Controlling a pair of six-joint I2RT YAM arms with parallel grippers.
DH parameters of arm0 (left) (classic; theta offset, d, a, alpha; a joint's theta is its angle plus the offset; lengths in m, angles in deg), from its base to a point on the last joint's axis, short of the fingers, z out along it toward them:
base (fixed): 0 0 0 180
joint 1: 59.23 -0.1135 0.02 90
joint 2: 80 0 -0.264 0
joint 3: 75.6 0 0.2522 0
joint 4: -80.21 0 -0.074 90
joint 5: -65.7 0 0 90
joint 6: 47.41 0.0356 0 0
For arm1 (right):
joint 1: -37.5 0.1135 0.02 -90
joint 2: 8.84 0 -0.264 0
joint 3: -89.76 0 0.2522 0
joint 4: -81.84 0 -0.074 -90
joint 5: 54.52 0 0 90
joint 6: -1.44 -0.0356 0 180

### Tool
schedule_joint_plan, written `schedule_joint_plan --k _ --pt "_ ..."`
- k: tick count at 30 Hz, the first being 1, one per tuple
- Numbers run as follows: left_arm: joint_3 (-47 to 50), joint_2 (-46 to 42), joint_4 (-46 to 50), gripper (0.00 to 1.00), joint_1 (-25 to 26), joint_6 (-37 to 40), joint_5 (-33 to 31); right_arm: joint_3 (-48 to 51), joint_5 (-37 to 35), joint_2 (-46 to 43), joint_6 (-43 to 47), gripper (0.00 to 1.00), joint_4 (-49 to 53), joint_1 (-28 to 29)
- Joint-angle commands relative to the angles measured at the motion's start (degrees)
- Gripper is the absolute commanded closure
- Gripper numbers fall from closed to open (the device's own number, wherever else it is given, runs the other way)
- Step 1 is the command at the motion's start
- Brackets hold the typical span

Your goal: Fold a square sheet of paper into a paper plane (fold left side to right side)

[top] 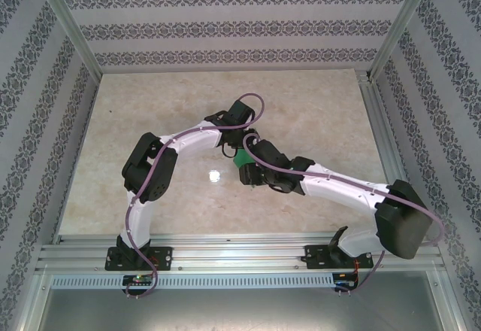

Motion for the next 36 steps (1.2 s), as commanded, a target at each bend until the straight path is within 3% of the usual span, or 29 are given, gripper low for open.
schedule_joint_plan --k 1,12,17,28,30,33,36 --pt "-1.10 0.18 1.00 0.71 -0.54 0.79 0.62 -2.70 -4.26 1.54 0.19 0.45 -1.04 0.56" --pt "-1.24 0.26 1.04 0.72 -0.56 0.79 0.51 -5.59 -6.28 6.13 1.54 0.44 0.08 2.69" --pt "-0.97 -0.17 1.73 0.71 -0.64 1.13 -0.44 -6.04 -7.00 6.47 2.46 0.59 1.62 2.21" --pt "1.09 -2.03 1.06 0.66 -1.66 1.58 -0.20 -4.93 2.11 6.50 7.13 0.94 0.57 -1.60" --pt "1.55 -2.77 0.96 0.61 -1.98 1.84 0.27 -4.41 4.22 6.61 7.54 0.99 -0.42 -2.50" --pt "3.46 -4.96 -0.10 0.45 -3.02 2.06 1.03 -3.52 7.66 6.60 8.45 1.00 -2.10 -4.09" --pt "6.92 -8.56 -2.33 0.42 -5.01 1.87 3.07 -2.82 9.98 6.81 9.03 1.00 -2.98 -5.28"
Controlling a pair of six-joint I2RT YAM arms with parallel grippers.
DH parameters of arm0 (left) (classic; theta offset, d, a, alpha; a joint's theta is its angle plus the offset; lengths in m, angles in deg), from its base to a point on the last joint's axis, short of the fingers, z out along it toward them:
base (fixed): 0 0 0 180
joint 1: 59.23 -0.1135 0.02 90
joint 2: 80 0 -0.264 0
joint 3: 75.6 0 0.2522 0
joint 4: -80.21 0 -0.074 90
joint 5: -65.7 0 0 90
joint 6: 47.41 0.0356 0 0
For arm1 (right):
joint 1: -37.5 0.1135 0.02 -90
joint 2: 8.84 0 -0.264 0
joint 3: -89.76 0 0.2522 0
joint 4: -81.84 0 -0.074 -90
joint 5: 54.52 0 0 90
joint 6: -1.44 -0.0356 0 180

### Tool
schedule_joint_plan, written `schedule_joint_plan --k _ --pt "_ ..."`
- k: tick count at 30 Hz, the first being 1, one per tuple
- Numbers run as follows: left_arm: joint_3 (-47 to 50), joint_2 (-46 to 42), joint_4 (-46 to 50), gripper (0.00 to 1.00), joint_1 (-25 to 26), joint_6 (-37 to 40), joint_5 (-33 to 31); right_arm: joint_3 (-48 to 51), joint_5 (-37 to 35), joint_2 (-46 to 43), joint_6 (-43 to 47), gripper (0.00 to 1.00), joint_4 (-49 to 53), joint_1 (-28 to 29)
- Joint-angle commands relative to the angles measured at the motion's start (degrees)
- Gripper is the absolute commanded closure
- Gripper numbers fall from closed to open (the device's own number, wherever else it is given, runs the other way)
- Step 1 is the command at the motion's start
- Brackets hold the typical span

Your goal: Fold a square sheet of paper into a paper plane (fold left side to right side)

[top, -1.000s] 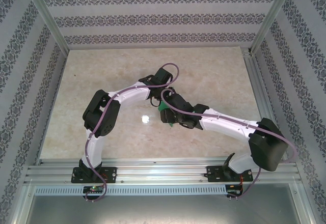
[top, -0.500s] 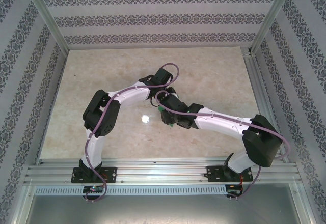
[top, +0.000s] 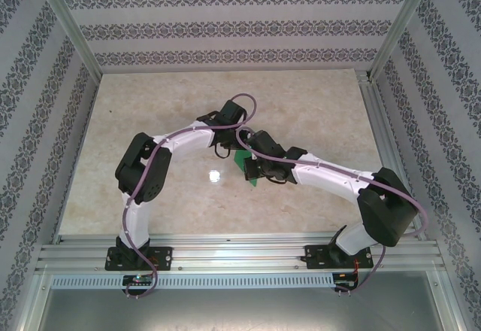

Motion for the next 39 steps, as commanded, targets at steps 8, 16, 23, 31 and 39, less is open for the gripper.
schedule_joint_plan --k 8,16,23,31,39 --pt "13.88 -13.79 -11.09 0.37 -9.60 -4.47 7.19 2.28 9.14 0.91 1.25 1.00 -4.04 -3.21" --pt "16.14 -6.51 -23.40 0.82 -10.26 -11.64 21.18 5.11 15.19 1.27 -0.17 1.00 -8.22 -6.87" --pt "10.53 0.71 -22.31 0.85 -8.33 -11.98 21.34 5.90 16.33 1.43 -0.08 1.00 -8.46 -7.84" --pt "10.54 2.36 -22.10 0.87 -8.36 -12.56 18.59 6.62 16.77 1.26 -0.09 1.00 -8.76 -8.96" --pt "9.40 1.38 -18.89 0.84 -8.38 -10.68 18.84 6.79 17.79 2.01 0.17 1.00 -9.14 -9.66"
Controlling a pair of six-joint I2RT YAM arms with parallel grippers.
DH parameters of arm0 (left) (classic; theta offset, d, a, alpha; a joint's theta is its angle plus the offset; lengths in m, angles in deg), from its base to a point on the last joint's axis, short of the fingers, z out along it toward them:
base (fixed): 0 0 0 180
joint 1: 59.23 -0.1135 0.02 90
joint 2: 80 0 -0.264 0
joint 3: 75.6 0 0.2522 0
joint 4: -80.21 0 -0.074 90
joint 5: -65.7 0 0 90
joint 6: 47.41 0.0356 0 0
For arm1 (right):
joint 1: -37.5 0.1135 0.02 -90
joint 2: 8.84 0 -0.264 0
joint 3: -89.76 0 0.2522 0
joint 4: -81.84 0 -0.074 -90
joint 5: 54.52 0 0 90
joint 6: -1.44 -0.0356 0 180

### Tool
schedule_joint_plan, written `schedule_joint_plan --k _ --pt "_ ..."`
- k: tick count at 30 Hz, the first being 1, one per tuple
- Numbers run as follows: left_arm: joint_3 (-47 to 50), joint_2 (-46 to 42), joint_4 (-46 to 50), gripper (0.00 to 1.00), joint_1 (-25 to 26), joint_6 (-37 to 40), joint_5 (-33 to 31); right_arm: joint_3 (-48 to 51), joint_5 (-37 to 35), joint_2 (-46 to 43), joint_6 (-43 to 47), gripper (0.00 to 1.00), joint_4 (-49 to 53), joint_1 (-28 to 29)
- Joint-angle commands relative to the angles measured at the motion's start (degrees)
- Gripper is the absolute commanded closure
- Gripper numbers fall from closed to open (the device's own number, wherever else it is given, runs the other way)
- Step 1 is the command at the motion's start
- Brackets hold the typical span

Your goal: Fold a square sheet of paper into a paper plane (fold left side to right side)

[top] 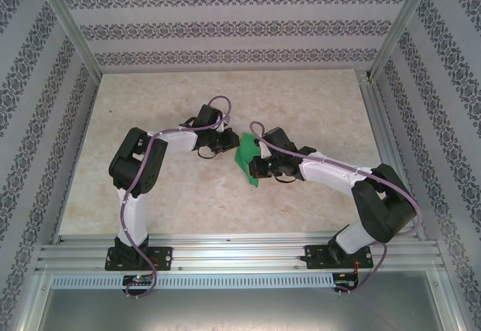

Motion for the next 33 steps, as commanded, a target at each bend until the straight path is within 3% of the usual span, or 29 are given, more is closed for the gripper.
schedule_joint_plan --k 1,16,33 --pt "-2.61 -0.07 0.97 0.84 0.35 1.04 1.04 0.81 1.24 0.70 0.23 1.00 -1.42 -0.97" --pt "-3.73 4.45 3.46 0.85 0.79 1.87 1.27 -1.01 4.63 5.07 3.10 1.00 -1.36 -4.43" --pt "-3.29 4.62 7.82 0.85 1.05 4.38 -3.27 -3.53 8.77 4.79 4.19 1.00 -1.81 -6.68"
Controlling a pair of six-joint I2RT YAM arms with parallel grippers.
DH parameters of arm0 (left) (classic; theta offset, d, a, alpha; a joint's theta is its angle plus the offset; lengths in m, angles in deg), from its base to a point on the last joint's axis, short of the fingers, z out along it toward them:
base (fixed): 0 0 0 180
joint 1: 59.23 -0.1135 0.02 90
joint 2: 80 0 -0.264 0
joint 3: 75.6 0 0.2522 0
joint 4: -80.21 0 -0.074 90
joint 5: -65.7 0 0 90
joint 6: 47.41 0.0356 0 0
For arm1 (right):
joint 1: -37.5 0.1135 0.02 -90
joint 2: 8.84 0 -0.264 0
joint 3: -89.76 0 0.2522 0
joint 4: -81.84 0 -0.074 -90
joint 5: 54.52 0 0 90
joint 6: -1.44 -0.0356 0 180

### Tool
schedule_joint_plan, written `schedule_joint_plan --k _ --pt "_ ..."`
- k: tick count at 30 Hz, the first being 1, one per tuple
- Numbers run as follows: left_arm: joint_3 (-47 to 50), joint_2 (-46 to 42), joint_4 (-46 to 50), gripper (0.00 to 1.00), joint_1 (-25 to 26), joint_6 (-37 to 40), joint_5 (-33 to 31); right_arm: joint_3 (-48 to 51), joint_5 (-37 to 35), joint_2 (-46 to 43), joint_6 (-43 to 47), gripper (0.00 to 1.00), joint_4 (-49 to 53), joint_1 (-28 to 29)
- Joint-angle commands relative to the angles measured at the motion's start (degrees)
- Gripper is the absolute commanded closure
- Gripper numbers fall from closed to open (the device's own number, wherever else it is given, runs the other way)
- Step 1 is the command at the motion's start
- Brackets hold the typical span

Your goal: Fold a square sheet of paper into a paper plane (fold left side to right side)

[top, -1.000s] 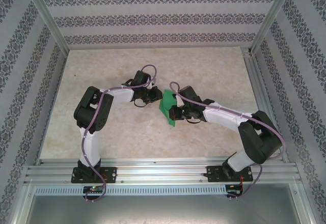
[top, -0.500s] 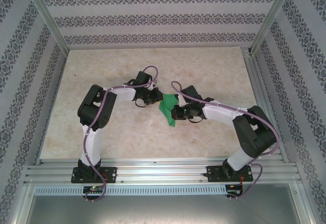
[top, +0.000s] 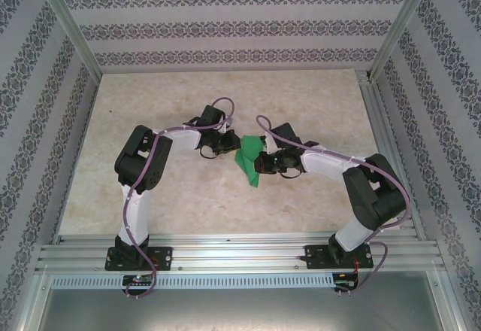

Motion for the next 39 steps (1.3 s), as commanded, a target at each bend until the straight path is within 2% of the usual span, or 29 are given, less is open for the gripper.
schedule_joint_plan --k 1,5,16,23,30,34,39 --pt "-0.07 0.85 4.76 0.85 0.71 2.02 -3.04 -2.45 1.87 -0.36 1.78 1.00 -1.15 -0.39" --pt "-0.14 0.87 5.01 0.86 0.82 2.10 -3.39 -4.11 0.69 0.90 3.31 1.00 0.64 -1.10" --pt "0.63 -0.42 5.41 0.86 0.85 2.81 -3.77 -2.83 3.20 2.17 5.07 1.00 1.61 -1.94" --pt "-1.17 -6.79 11.18 0.73 -0.05 6.03 -6.13 -1.48 4.37 2.29 5.35 1.00 1.38 -1.94" --pt "-2.40 -11.36 14.42 0.71 -1.49 7.29 -8.07 -1.28 5.82 2.33 5.71 0.99 1.16 -1.86" --pt "-7.93 -8.07 13.50 0.72 -0.31 7.53 -2.92 -1.26 6.10 2.63 5.62 0.99 0.85 -1.85" --pt "-18.61 -0.53 15.88 0.74 2.22 7.91 -0.12 -1.24 6.04 2.65 5.62 0.99 1.00 -1.86"
